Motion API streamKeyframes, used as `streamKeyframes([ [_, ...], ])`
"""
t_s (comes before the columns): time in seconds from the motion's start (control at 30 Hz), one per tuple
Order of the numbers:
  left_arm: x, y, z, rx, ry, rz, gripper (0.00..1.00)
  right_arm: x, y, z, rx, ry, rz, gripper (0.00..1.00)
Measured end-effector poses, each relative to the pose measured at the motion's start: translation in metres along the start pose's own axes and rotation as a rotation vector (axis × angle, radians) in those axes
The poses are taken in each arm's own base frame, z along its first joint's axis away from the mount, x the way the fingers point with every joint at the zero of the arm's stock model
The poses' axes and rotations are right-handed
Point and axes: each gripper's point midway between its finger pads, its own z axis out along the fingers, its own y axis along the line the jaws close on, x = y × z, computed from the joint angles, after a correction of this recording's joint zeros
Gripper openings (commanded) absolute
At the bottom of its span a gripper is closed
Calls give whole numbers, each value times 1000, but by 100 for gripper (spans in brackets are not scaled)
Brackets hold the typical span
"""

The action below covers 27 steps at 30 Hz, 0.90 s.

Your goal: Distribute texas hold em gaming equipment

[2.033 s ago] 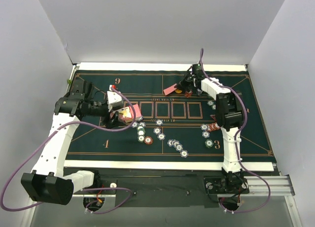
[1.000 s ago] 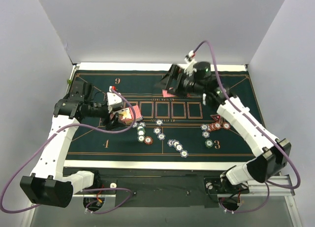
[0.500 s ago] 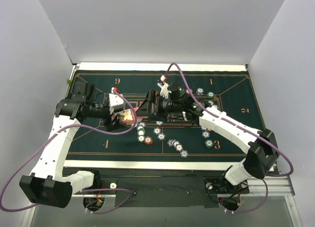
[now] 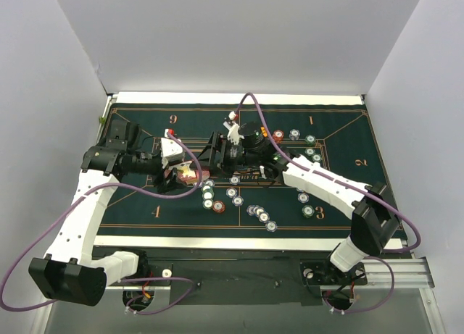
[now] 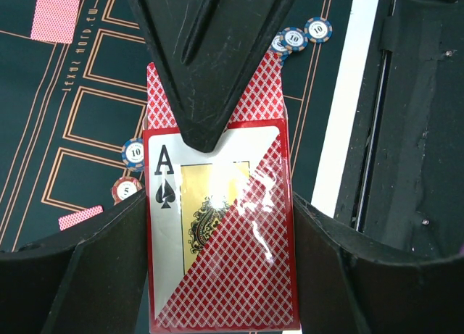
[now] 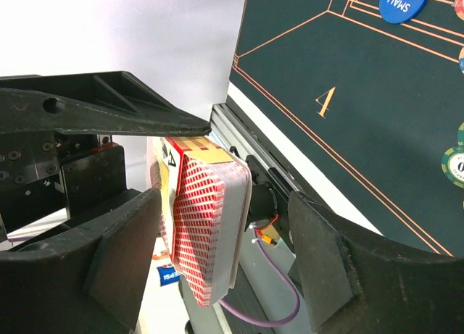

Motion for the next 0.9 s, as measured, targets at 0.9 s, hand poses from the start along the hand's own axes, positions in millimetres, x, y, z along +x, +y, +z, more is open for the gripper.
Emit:
streamKeyframes([
  [0.9,1,0,0,-3,6,-14,40,-14,-26,-19,-16,-73,87,54],
])
